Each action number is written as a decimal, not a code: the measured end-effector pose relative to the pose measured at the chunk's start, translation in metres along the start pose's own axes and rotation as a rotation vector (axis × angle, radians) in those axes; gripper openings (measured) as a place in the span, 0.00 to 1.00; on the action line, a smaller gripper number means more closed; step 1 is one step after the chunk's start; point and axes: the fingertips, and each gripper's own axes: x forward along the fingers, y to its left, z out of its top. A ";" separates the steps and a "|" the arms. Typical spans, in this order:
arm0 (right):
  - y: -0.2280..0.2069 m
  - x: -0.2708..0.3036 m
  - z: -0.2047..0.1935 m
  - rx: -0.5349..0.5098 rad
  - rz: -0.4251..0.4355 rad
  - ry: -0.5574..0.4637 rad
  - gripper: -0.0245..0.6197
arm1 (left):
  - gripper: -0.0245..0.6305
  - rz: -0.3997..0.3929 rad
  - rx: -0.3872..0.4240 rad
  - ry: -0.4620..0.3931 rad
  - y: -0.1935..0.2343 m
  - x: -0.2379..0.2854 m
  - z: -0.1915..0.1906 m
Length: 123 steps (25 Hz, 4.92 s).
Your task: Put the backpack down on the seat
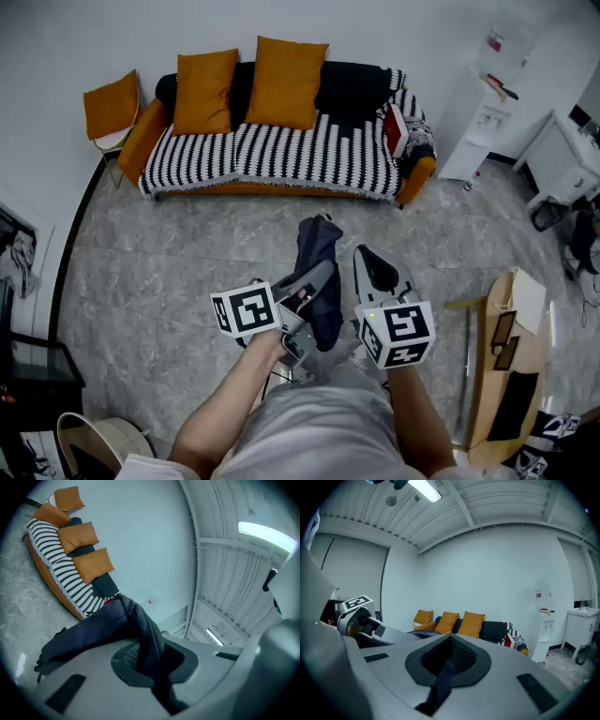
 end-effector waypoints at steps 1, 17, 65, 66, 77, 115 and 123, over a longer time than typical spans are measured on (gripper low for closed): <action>0.003 0.000 -0.002 0.000 0.001 0.002 0.04 | 0.06 -0.002 -0.002 0.000 0.001 -0.001 -0.001; -0.018 0.022 -0.005 0.036 -0.026 0.001 0.04 | 0.06 -0.014 0.025 0.033 0.012 0.028 0.026; -0.258 0.242 -0.006 0.080 0.097 0.075 0.04 | 0.06 0.127 -0.025 0.006 0.132 0.290 0.153; -0.259 0.250 -0.005 0.080 0.097 0.079 0.04 | 0.06 0.126 -0.027 0.007 0.137 0.293 0.160; -0.273 0.357 0.010 0.081 0.060 0.115 0.04 | 0.06 0.110 -0.048 0.037 0.198 0.323 0.252; -0.248 0.642 0.070 0.043 0.089 0.126 0.04 | 0.06 0.046 0.267 0.526 0.381 0.346 0.491; -0.268 0.701 0.073 0.059 0.100 0.153 0.04 | 0.06 0.000 0.336 0.672 0.411 0.369 0.512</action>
